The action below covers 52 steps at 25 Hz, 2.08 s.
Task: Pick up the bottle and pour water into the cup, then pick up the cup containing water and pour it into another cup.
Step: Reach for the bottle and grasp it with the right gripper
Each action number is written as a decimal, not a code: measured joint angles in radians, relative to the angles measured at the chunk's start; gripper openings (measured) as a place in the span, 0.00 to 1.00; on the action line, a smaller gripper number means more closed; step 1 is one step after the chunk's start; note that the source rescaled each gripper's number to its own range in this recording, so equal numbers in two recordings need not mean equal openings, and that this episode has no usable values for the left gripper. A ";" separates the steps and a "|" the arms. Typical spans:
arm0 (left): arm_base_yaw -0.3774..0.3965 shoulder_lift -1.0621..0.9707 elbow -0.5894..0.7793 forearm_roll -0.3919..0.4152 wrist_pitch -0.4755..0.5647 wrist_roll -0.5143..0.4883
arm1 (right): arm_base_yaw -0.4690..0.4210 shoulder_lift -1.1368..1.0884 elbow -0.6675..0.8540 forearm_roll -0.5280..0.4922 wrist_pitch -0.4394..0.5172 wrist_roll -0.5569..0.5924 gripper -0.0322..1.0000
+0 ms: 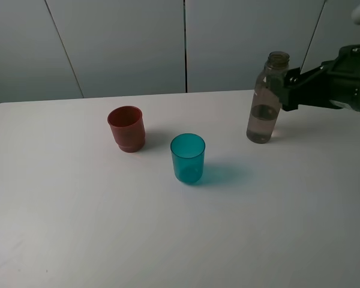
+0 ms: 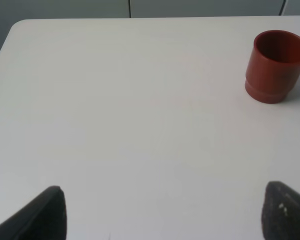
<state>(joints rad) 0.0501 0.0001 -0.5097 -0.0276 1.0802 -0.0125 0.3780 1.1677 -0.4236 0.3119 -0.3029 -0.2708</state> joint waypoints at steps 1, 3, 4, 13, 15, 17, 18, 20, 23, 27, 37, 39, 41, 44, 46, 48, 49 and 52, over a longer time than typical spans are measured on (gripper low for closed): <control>0.000 0.000 0.000 0.000 0.000 0.000 | 0.002 0.018 0.034 -0.020 -0.079 0.047 1.00; 0.000 0.000 0.000 0.000 0.000 0.000 | 0.004 0.052 0.094 -0.038 -0.216 0.127 1.00; 0.000 0.000 0.000 0.000 0.000 0.000 | 0.004 0.072 0.119 -0.045 -0.284 0.148 1.00; 0.000 0.000 0.000 0.000 0.000 -0.002 | 0.004 0.334 0.151 -0.153 -0.600 0.208 1.00; 0.000 0.000 0.000 0.000 0.000 -0.002 | 0.004 0.407 0.151 -0.171 -0.706 0.236 1.00; 0.000 0.000 0.000 0.000 0.000 -0.002 | 0.004 0.485 0.149 -0.171 -0.814 0.263 1.00; 0.000 0.000 0.000 0.000 0.000 -0.002 | 0.004 0.528 0.147 -0.171 -0.854 0.271 1.00; 0.000 0.000 0.000 0.000 0.000 -0.002 | 0.004 0.610 0.136 -0.171 -0.881 0.285 1.00; 0.000 0.000 0.000 0.000 0.000 -0.002 | 0.004 0.699 0.094 -0.150 -0.887 0.288 1.00; 0.000 0.000 0.000 0.000 0.000 -0.002 | 0.002 0.772 0.017 -0.111 -0.891 0.288 1.00; 0.000 0.000 0.000 0.000 0.000 -0.002 | -0.029 0.889 -0.137 -0.029 -0.898 0.291 1.00; 0.000 0.000 0.000 0.000 0.000 -0.002 | -0.042 0.905 -0.167 -0.029 -0.901 0.291 1.00; 0.000 0.000 0.000 0.000 0.000 -0.002 | -0.050 0.922 -0.198 -0.028 -0.903 0.291 1.00; 0.000 0.000 0.000 0.000 0.000 -0.002 | -0.054 0.951 -0.234 -0.028 -0.903 0.281 1.00; 0.000 0.000 0.000 0.000 0.000 -0.002 | -0.054 0.965 -0.251 -0.030 -0.903 0.271 1.00; 0.000 0.000 0.000 0.000 0.000 -0.002 | -0.054 0.977 -0.264 -0.032 -0.904 0.271 1.00; 0.000 0.000 0.000 0.000 0.000 -0.002 | -0.054 0.978 -0.266 -0.032 -0.904 0.271 0.98; 0.000 0.000 0.000 0.000 0.000 -0.002 | -0.054 0.979 -0.266 -0.030 -0.904 0.271 0.34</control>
<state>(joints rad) 0.0501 0.0001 -0.5097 -0.0276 1.0802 -0.0145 0.3235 2.1472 -0.6899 0.2823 -1.2073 0.0000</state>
